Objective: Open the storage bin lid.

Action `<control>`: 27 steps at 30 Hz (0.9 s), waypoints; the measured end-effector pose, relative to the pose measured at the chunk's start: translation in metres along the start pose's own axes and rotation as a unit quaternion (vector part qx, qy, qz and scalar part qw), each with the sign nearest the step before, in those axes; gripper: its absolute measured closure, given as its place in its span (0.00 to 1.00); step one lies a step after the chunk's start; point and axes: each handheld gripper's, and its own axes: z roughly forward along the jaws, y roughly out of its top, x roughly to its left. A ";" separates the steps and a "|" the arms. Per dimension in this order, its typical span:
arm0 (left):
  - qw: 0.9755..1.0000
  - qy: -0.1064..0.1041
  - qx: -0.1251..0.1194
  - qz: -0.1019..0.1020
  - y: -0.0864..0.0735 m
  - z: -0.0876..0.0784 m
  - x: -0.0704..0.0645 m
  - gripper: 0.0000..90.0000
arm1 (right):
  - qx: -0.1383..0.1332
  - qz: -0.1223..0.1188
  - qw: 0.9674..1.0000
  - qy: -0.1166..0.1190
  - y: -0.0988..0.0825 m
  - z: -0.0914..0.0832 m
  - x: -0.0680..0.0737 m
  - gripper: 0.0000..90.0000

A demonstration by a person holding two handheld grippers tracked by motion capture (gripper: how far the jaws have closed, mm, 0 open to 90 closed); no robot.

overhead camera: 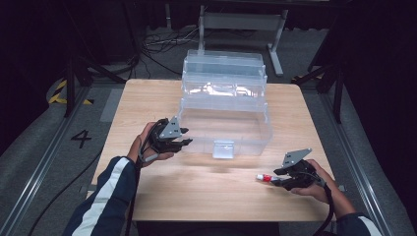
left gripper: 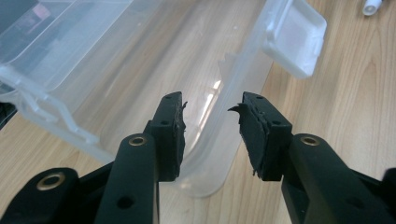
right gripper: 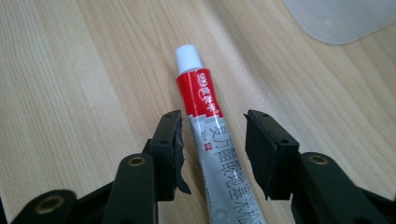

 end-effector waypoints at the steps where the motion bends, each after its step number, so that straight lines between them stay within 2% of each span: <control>1: 1.000 0.003 0.003 -0.003 -0.002 -0.002 0.000 0.63 | 0.004 0.001 1.000 0.003 0.000 0.002 0.000 0.62; 3: 1.000 0.008 0.012 -0.007 -0.006 -0.006 0.000 0.59 | 0.011 -0.001 1.000 0.001 0.000 0.006 0.000 0.61; 6: 0.999 0.019 0.014 -0.026 -0.014 -0.013 0.000 0.53 | 0.015 0.005 1.000 0.001 -0.001 0.009 -0.002 0.60; 9: 0.998 0.025 0.028 -0.042 -0.027 -0.019 -0.001 0.45 | 0.016 0.012 1.000 0.002 -0.002 0.010 -0.006 0.59; 11: 0.997 0.033 0.043 -0.053 -0.037 -0.021 -0.002 0.37 | 0.017 0.014 1.000 0.001 -0.002 0.010 -0.006 0.62; 13: 0.996 0.026 0.057 -0.060 -0.051 -0.023 -0.004 0.33 | 0.018 0.011 1.000 0.008 -0.002 0.009 -0.004 0.68; 16: 0.993 0.029 0.082 -0.074 -0.073 -0.025 -0.009 0.28 | 0.019 0.015 1.000 0.009 -0.001 0.009 -0.006 0.77; 20: 0.989 0.036 0.100 -0.102 -0.098 -0.026 -0.010 0.26 | 0.025 0.012 1.000 0.009 0.002 0.010 -0.006 0.79; 25: 0.984 0.019 0.117 -0.131 -0.124 -0.023 -0.013 0.24 | 0.022 0.020 1.000 0.010 0.004 0.011 -0.009 0.79; 27: 0.984 0.012 0.113 -0.137 -0.131 -0.023 -0.013 0.23 | 0.019 0.021 1.000 0.012 0.004 0.012 -0.011 0.79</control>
